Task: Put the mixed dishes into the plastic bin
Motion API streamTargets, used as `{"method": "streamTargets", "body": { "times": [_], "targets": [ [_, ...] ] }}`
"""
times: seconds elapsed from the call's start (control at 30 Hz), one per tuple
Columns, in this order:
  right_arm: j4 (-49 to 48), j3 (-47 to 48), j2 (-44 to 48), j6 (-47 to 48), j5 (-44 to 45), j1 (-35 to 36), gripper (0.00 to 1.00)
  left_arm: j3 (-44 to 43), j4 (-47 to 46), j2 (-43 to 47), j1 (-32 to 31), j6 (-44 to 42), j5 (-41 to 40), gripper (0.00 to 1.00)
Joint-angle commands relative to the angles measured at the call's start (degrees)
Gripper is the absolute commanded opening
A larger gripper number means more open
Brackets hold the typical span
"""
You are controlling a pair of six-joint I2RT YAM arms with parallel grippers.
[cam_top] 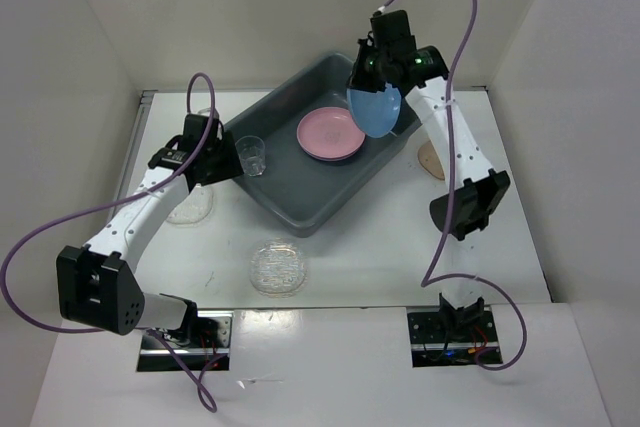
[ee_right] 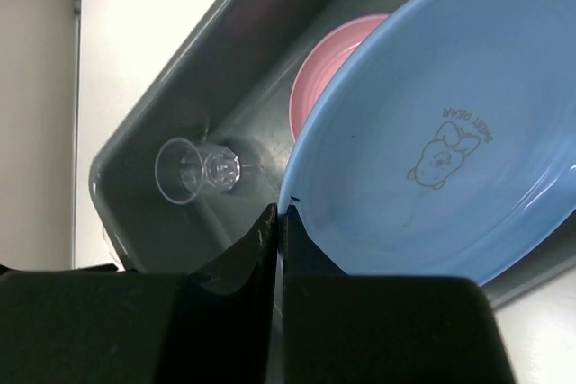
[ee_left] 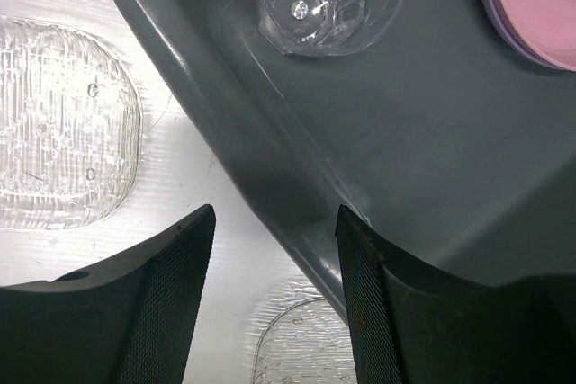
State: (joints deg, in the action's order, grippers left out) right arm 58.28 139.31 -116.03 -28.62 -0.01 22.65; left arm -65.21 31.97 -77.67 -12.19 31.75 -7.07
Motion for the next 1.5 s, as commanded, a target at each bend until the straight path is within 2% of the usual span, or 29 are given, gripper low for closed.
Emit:
{"method": "streamTargets", "body": {
  "times": [0.0,0.3,0.7,0.73,0.77,0.8,0.83,0.87,1.0,1.07,1.13,1.17,1.2,1.27,1.37,1.47],
  "targets": [
    [-7.5,-0.3,-0.8,3.3,-5.4,0.7,0.01,0.8,-1.0,1.8,0.1,0.2,0.7,0.64],
    [-11.1,-1.5,-8.5,3.8,-10.8,2.4,0.01,1.9,-1.0,2.9,0.1,0.8,0.7,0.64],
    [-8.4,4.5,-19.4,4.5,-9.7,4.7,0.01,3.0,-1.0,3.9,0.1,0.8,0.7,0.64],
    [-7.5,5.4,-19.9,4.5,-8.7,4.7,0.06,3.0,-1.0,3.9,0.1,0.8,0.7,0.64],
    [-6.6,6.3,-20.5,4.5,-8.7,4.7,0.43,3.0,-1.0,3.9,0.1,0.8,0.7,0.64],
    [-4.9,8.2,-21.1,4.5,-8.7,4.7,0.55,3.0,-1.0,3.9,0.1,0.8,0.7,0.64],
    [-4.1,9.3,-21.1,5.1,-8.7,4.7,0.61,3.0,-1.0,3.9,0.1,0.8,0.7,0.64],
    [-3.4,10.3,-21.1,5.2,-8.7,5.2,0.71,3.5,-1.0,3.9,0.1,0.8,0.7,0.64],
    [-2.3,14.1,-15.8,5.8,-7.7,5.7,0.86,3.5,-1.0,3.9,0.1,0.8,0.7,0.64],
    [-5.0,11.4,-8.9,5.0,-3.3,5.7,0.86,3.5,-1.0,3.9,0.1,0.8,0.7,0.64],
    [-10.1,2.2,-2.5,4.0,1.4,5.2,0.87,3.5,-1.0,4.5,0.1,0.8,0.7,0.64],
    [-12.4,-2.4,4.7,3.4,5.2,4.4,0.87,3.5,-1.0,4.5,0.1,0.8,0.7,0.64],
    [-14.2,-11.3,8.2,1.3,6.9,3.4,0.87,3.5,-1.0,5.1,0.1,0.8,0.7,0.64],
    [-17.2,-19.2,16.1,-0.7,7.9,-2.3,0.87,3.5,-1.0,5.1,0.1,0.8,0.7,0.64],
    [-17.2,-35.2,21.3,-3.2,7.0,-12.5,0.87,4.0,-1.0,5.6,0.1,0.8,0.7,0.64],
    [-17.2,-44.0,25.1,-5.6,8.9,-20.6,0.86,4.6,-1.0,5.6,0.1,0.8,1.3,0.64]
  ]
}}
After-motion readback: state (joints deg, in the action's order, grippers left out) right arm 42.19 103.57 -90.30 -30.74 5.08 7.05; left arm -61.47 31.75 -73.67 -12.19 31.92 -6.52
